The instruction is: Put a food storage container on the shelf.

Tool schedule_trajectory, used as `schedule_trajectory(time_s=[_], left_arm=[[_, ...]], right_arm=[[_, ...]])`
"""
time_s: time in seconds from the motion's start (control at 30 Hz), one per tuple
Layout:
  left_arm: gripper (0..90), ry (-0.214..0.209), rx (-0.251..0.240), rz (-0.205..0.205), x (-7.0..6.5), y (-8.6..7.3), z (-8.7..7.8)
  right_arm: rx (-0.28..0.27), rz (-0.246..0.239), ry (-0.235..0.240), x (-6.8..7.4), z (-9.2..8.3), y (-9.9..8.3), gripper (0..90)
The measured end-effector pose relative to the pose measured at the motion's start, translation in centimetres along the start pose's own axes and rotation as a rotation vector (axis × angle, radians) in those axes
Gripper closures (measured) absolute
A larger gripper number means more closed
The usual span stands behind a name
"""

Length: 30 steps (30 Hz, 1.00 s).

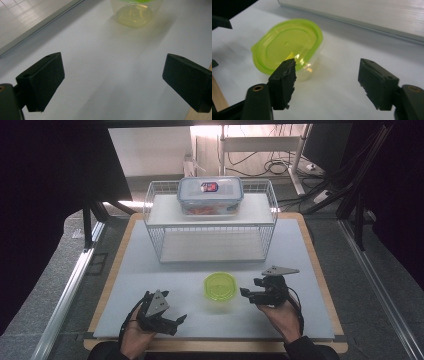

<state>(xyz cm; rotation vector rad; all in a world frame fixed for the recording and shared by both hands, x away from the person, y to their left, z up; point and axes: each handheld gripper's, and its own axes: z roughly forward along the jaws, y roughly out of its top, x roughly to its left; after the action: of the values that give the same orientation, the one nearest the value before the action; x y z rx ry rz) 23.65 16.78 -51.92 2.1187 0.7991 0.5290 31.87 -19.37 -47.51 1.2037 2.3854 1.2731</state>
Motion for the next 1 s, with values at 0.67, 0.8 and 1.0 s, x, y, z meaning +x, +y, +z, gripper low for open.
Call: schedule_trajectory(time_s=[0.67, 0.8, 1.0], left_arm=[[4.0, -0.003, 0.002, 0.006, 0.0, 0.0, 0.0], [4.0, -0.003, 0.002, 0.006, -0.1, 0.0, 0.0], [4.0, -0.003, 0.003, 0.007, -0.1, 0.0, 0.0]], right_arm=[[0.058, 0.249, 0.199, -1.6, 4.5, 1.0, 68.8], [0.073, 0.272, 0.237, -1.7, 4.7, 1.1, 78.4], [0.09, 0.274, 0.264, -1.2, 4.6, 1.7, 80.8]])
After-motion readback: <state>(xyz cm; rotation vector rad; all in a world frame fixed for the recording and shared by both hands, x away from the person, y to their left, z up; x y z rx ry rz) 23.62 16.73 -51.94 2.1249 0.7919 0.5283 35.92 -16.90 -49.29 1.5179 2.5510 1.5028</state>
